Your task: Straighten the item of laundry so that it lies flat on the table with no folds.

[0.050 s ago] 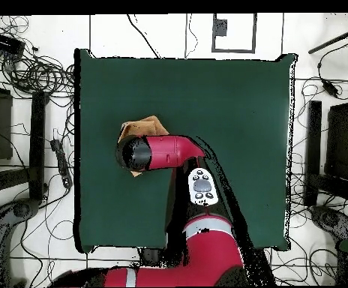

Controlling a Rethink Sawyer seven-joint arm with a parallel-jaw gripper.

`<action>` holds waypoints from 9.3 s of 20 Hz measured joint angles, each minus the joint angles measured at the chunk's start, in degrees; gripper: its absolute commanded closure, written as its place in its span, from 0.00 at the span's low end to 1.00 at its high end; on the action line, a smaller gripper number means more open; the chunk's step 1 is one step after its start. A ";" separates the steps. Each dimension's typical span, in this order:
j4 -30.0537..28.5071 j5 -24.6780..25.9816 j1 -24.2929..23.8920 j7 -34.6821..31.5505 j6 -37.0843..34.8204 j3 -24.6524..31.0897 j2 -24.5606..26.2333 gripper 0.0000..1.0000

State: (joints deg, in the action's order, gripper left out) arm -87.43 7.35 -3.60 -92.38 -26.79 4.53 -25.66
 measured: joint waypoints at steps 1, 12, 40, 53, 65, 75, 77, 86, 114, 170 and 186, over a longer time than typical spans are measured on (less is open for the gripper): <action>0.16 0.00 0.00 0.00 0.01 0.00 0.25 0.00; 1.45 0.00 -0.01 0.00 -0.03 -0.06 1.26 0.00; 5.30 1.99 0.41 -0.01 -0.12 -0.43 3.48 0.00; 6.57 1.99 0.40 -0.01 -0.12 -0.35 4.08 1.00; 6.70 2.02 0.43 -0.01 -0.12 -0.35 4.03 1.00; 6.74 2.05 0.42 -0.01 -1.03 -0.29 3.59 1.00; 6.87 2.05 0.42 -0.01 -1.64 -0.25 3.44 1.00; 9.54 2.38 0.42 -0.01 -6.47 -0.05 3.30 1.00; 28.74 11.41 -2.88 0.84 -24.34 6.47 9.10 1.00; 11.60 12.25 -0.97 0.61 -12.76 4.40 -2.57 0.00; 8.85 11.44 1.02 0.61 -7.34 2.18 -2.17 0.00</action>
State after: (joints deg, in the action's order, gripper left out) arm -78.57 18.79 -2.58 -91.77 -34.12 6.71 -27.82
